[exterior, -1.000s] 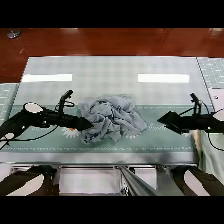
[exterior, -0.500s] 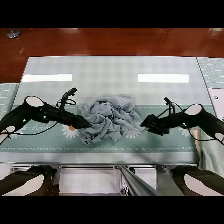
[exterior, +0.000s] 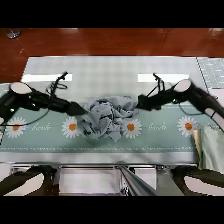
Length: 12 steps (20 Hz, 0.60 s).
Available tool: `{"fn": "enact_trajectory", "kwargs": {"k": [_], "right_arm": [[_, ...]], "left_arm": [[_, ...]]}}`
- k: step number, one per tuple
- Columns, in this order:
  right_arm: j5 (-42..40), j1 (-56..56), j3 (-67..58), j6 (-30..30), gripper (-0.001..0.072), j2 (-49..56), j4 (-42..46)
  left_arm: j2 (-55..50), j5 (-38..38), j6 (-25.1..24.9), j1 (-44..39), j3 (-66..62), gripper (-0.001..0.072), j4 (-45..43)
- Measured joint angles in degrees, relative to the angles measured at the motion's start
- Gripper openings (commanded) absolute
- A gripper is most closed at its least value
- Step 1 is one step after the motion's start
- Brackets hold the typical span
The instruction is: Fold the shirts.
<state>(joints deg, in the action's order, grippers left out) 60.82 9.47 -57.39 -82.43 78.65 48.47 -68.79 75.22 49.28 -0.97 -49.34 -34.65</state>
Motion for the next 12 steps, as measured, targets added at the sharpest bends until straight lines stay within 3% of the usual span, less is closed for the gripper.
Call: {"fn": "enact_trajectory", "kwargs": {"k": [6, 12], "right_arm": [[7.3, -5.3, -33.9, -3.0, 0.0024, -6.0, 9.4], [9.6, -6.7, -53.3, -3.7, 0.0024, -20.6, 22.2]], "left_arm": [[8.1, -5.5, 12.4, 9.9, -22.9, 0.0019, 0.1], [18.5, -9.7, 17.2, 21.8, -42.1, 0.0019, -0.5]]}}
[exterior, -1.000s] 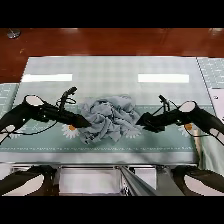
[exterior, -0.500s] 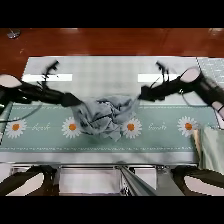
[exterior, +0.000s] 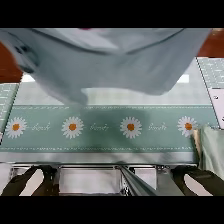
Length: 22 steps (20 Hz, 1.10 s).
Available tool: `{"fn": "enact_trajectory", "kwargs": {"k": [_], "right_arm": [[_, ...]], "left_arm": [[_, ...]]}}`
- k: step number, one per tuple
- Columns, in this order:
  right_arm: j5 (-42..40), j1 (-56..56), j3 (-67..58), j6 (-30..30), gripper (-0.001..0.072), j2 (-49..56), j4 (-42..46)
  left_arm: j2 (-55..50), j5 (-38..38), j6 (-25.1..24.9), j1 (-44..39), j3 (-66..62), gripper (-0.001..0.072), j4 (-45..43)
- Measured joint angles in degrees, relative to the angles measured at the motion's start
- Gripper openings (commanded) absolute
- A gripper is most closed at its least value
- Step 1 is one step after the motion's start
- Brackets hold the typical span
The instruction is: Fold the shirts.
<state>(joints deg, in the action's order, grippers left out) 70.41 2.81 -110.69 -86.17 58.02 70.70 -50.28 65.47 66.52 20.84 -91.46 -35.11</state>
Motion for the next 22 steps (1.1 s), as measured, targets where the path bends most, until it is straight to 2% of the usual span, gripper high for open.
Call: {"fn": "enact_trajectory", "kwargs": {"k": [3, 6, 12, 15, 18, 22], "right_arm": [[0.5, -0.1, -2.2, -0.4, 0.0024, -8.2, 6.2], [1.3, -0.2, -3.1, -1.7, 0.0025, -15.1, 11.5], [9.1, -0.2, -3.1, -3.5, 0.0025, -21.1, 15.6], [12.2, -0.2, 0.3, -5.0, 0.0025, -21.8, 17.9], [13.3, -0.2, 9.0, -6.4, 0.0024, -22.0, 18.8], [8.1, -0.2, 24.7, -8.5, 0.0024, -19.0, 19.1]], "left_arm": [[6.7, -0.9, 1.5, 6.0, -3.5, 0.0019, -3.7], [12.5, -0.9, 4.1, 7.1, -4.9, 0.0019, -11.1], [20.1, 2.0, 8.7, -1.8, -5.2, 0.0019, -29.3], [21.0, 4.3, 11.1, -6.1, -2.2, 0.002, -35.7], [21.4, 6.0, 12.9, -8.1, 6.1, 0.002, -37.1], [19.7, 3.4, 13.9, -8.9, 22.1, 0.002, -34.4]]}}
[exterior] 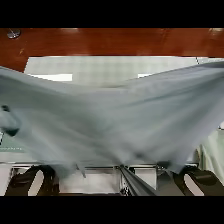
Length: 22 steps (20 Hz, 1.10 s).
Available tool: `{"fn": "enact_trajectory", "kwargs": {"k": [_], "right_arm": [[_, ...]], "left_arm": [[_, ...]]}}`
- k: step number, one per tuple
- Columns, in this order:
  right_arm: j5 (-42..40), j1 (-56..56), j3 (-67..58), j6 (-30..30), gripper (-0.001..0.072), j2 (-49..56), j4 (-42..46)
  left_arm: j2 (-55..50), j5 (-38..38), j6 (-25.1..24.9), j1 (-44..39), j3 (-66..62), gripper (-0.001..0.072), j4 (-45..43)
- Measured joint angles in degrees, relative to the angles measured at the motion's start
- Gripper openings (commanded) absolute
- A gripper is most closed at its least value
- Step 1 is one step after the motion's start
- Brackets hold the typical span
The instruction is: Fold the shirts.
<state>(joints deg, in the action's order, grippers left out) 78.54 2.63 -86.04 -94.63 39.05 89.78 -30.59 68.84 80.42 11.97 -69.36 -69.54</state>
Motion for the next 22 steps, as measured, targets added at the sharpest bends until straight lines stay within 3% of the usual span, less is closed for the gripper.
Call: {"fn": "enact_trajectory", "kwargs": {"k": [5, 11, 12, 13, 14, 19, 22], "right_arm": [[-12.5, 0.0, 8.7, -1.9, 0.0025, 15.0, -1.8], [-21.5, -0.1, -2.4, -1.6, 0.0025, 41.9, -13.0], [-21.7, -0.2, -5.1, -1.2, 0.0074, 46.1, -15.4], [-21.5, -0.5, -7.6, -1.0, 0.0432, 50.0, -18.4], [-20.9, -0.9, -9.5, -1.0, 0.0635, 53.0, -21.5], [-13.6, -5.6, -13.9, 0.9, 0.0623, 59.2, -33.7], [-0.6, -10.4, -13.6, 5.2, 0.0623, 56.9, -27.8]], "left_arm": [[-9.1, -13.3, 0.2, -0.3, 16.1, 0.002, 2.8], [-27.4, -21.9, 0.2, -0.6, 16.4, 0.0022, 7.6], [-30.1, -22.6, 0.2, -0.7, 15.6, 0.009, 9.7], [-32.5, -22.7, 0.2, -0.7, 14.8, 0.0398, 12.1], [-34.3, -23.0, 0.2, -0.7, 14.0, 0.0689, 13.9], [-38.8, -17.1, -0.9, 2.2, 9.3, 0.07, 16.3], [-39.3, -7.7, 0.7, 8.8, 7.8, 0.07, 10.2]]}}
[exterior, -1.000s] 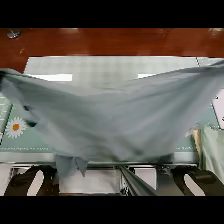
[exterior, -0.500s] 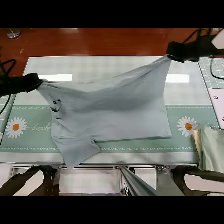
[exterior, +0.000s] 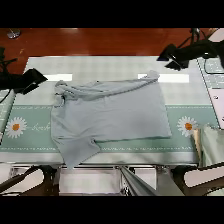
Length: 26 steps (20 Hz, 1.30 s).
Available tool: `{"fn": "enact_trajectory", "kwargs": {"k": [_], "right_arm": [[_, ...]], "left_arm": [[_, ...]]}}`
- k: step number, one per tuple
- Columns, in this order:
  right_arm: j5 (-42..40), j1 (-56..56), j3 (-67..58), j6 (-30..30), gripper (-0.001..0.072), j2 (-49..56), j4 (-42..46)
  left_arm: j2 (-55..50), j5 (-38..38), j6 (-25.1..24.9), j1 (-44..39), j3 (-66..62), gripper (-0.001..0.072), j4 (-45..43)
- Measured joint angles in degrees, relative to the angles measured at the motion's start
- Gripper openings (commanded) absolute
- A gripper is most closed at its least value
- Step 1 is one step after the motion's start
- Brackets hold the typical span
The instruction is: Fold the shirts.
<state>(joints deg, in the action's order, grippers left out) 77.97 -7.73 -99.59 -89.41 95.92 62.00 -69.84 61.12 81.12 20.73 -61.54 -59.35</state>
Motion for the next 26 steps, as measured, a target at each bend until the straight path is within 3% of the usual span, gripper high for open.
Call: {"fn": "enact_trajectory", "kwargs": {"k": [2, 4, 6, 11, 17, 25, 26], "right_arm": [[6.0, -3.4, 4.4, 1.4, 0.0623, -4.2, 8.8], [5.4, -7.2, 13.1, 2.3, 0.0622, -10.3, 12.0], [-0.2, -10.8, 25.3, 3.5, 0.0622, -17.9, 9.2], [-9.4, -14.5, 51.2, 12.8, 0.0622, -32.3, -1.1], [-11.5, -14.7, 63.4, 19.1, 0.0622, -38.5, -11.1], [-13.3, -9.7, 65.5, 19.5, 0.0621, -39.6, -13.8], [-13.9, -9.4, 65.5, 19.1, 0.0622, -39.6, -13.8]], "left_arm": [[0.6, 5.1, 0.9, 5.7, 2.3, 0.07, -3.5], [2.3, 8.0, 1.3, 11.2, 8.4, 0.07, -4.6], [3.8, 9.9, -1.2, 16.0, 16.1, 0.07, -2.3], [4.8, 14.0, -9.0, 23.5, 26.7, 0.07, 4.8], [4.0, 17.3, -11.8, 23.3, 32.3, 0.07, 6.7], [3.2, 14.3, -12.4, 15.1, 35.0, 0.0693, 6.2], [3.2, 13.4, -12.4, 13.7, 35.3, 0.0523, 6.8]]}}
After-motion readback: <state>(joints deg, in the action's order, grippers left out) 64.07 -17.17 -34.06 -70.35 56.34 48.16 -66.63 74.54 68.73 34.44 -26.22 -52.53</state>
